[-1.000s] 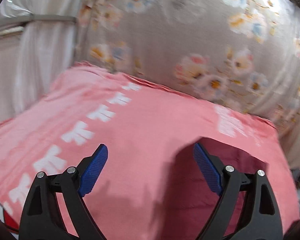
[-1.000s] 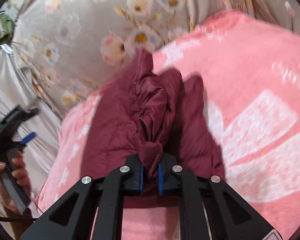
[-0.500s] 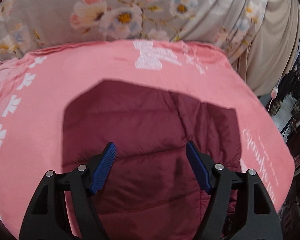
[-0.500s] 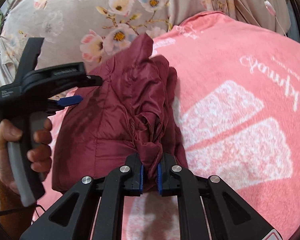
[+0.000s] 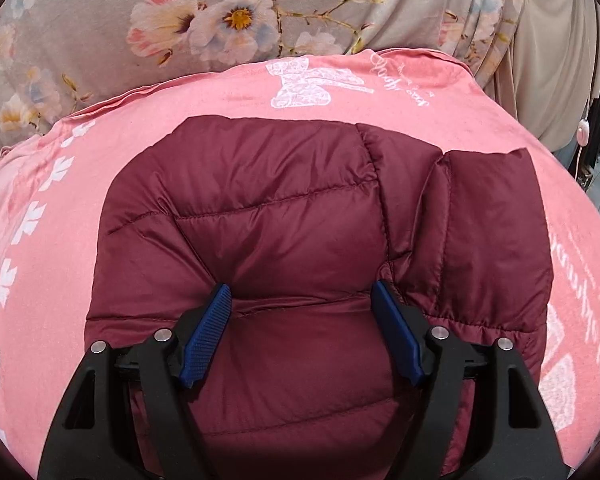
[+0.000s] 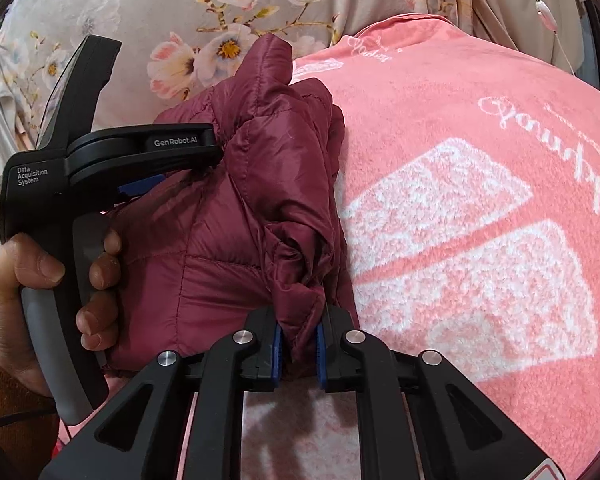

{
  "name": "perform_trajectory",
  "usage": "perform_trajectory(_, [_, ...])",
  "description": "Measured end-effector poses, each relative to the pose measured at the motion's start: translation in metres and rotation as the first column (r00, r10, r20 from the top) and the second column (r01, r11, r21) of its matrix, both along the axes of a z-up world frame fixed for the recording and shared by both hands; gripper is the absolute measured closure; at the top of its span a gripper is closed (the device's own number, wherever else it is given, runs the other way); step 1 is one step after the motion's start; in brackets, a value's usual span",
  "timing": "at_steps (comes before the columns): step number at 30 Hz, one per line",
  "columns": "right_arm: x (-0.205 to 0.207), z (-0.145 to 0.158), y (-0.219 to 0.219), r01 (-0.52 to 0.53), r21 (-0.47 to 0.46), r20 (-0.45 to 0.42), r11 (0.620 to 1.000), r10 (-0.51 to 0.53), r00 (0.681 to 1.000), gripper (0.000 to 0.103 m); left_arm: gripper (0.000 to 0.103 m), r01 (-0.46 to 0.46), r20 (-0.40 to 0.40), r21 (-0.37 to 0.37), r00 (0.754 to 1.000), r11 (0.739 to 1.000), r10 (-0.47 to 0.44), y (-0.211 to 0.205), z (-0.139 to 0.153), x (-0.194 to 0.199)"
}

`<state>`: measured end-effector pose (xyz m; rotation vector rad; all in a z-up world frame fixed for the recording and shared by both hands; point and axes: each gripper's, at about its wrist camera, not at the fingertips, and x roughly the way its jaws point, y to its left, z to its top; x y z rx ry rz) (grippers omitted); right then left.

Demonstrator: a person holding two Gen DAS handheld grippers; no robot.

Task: Fold large clothes
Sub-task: 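Press the folded jacket with the left gripper while the right gripper holds its edge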

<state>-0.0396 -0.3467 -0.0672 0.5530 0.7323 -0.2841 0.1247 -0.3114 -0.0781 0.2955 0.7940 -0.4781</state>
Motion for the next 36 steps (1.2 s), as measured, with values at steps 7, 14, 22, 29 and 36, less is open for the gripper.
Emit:
perform_trajectory(7, [-0.002,0.005,0.001,-0.002,-0.017,0.008,1.000,0.002,1.000,0.090,0.031,-0.003,0.020,0.002,1.000,1.000,0.003,-0.001,-0.006,0.004])
perform_trajectory(14, [-0.032,0.041,0.019,0.027,-0.184,0.058,0.983,-0.017,0.998,0.083,0.033,-0.054,-0.066,-0.175,0.997,0.983,0.043,0.038,0.043,0.019])
perform_trajectory(22, [-0.028,0.072,0.032,0.038,-0.289,0.116,0.957,-0.004,0.993,0.092,0.033,0.135,-0.072,-0.151,0.987,0.979,-0.147,-0.011,0.107,0.019])
perform_trajectory(29, [-0.008,0.041,0.025,-0.033,-0.201,0.004,0.979,0.035,0.999,0.097,0.041,0.162,-0.148,-0.008,0.976,0.987,-0.161,-0.084,0.058,0.024])
perform_trajectory(36, [-0.001,0.015,0.018,-0.054,-0.149,-0.072,0.987,0.043,0.996,0.103,0.041,0.111,-0.155,0.062,0.983,0.992,-0.101,-0.101,0.018,0.037])
